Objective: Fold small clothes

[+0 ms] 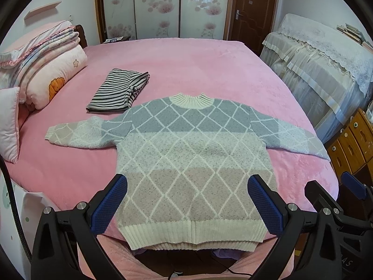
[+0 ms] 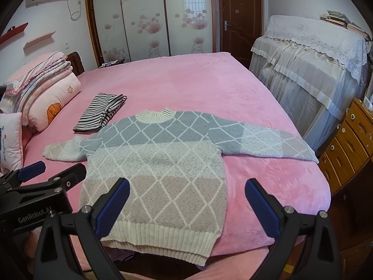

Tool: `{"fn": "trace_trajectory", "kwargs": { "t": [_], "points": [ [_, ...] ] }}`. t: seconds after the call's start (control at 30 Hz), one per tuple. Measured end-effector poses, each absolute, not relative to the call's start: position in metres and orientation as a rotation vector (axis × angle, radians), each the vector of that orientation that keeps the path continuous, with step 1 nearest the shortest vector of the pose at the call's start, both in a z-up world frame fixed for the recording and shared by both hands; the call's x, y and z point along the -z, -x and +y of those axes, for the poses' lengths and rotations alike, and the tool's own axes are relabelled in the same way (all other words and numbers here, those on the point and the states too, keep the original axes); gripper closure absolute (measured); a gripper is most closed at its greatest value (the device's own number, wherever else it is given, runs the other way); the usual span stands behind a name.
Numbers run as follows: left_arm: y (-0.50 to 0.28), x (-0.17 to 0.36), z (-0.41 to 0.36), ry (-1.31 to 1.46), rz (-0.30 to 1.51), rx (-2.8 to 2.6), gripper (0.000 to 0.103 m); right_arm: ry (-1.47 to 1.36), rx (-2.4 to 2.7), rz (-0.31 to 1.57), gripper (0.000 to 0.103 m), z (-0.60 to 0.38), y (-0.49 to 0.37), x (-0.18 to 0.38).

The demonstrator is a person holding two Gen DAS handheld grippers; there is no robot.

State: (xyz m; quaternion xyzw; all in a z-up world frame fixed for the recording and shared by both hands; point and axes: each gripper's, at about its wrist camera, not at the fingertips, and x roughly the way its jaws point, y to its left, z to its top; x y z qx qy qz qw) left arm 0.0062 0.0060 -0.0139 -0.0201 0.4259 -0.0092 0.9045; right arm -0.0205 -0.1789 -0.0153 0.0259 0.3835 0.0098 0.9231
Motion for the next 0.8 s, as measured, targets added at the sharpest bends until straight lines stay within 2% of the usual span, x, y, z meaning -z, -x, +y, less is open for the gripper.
{"fn": "trace_trajectory", "kwargs": {
  "t": [0.8],
  "points": [
    [-0.006,0.0096,0.0107,0.039,0.877,0.012,0.001,-0.055,-0.019,0.786,0.003,-0.1761,0.0197,0.011]
  ]
}}
